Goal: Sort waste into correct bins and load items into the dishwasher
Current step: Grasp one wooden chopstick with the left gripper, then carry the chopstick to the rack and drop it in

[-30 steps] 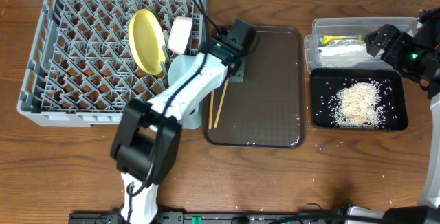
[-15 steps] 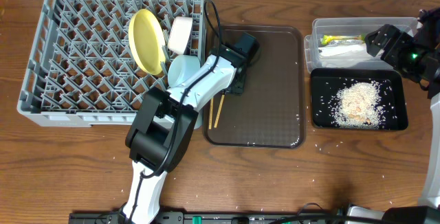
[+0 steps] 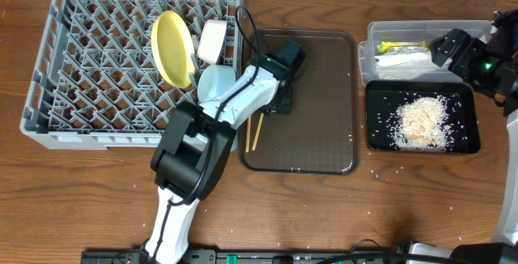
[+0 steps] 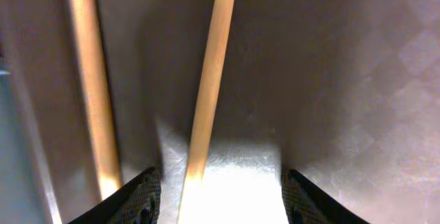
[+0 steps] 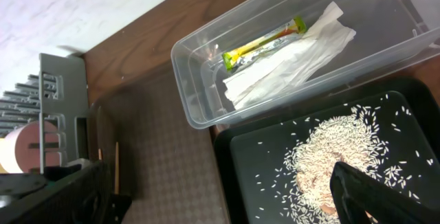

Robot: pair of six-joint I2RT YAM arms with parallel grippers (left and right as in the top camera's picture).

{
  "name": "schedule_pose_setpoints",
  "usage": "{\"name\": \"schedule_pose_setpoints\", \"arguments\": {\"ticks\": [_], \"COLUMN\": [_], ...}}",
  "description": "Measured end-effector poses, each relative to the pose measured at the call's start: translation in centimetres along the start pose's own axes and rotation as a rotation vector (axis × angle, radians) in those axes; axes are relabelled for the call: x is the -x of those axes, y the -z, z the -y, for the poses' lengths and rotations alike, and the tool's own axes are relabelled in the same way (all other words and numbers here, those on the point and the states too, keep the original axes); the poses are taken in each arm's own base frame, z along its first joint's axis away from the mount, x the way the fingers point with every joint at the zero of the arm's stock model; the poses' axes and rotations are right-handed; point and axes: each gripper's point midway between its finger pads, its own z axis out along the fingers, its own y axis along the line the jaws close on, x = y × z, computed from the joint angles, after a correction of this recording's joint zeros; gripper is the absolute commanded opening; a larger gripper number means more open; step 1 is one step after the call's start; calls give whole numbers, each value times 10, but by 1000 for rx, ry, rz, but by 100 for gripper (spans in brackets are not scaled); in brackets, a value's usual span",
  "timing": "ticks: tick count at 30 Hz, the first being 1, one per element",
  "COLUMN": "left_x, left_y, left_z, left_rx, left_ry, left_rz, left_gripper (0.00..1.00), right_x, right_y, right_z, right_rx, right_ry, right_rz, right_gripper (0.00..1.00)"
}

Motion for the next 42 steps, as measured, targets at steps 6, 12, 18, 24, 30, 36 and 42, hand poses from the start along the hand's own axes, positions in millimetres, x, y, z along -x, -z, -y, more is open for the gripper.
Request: {"name": "schedule_pose_setpoints", "arguments": {"ticks": [6,12,18,24,30,36,42], "left_x": [6,8,5,3,3,2,1], "left_y": [-2,-2,-1,-1,-1,2,43], "left_z": [5,12,18,23,24,24,14], "left_rx": [-22,-60,-94,-117,-123,-126,-123], "left_ry": [33,54,82,83,85,71,24], "left_rz": [19,22,2,-11,-11,-16,7], "left_gripper": [58,43,25,8,7,7,7], "right_x": [0,0,0,0,0,0,0], "right_y": [0,0,0,0,0,0,0], "right_z": [0,0,0,0,0,0,0], "right_rx": [0,0,0,0,0,0,0], "right_ry": [0,1,1,1,1,0,1], "right_rz": [0,0,0,0,0,0,0], "right_gripper": [99,99,99,99,99,99,99]}}
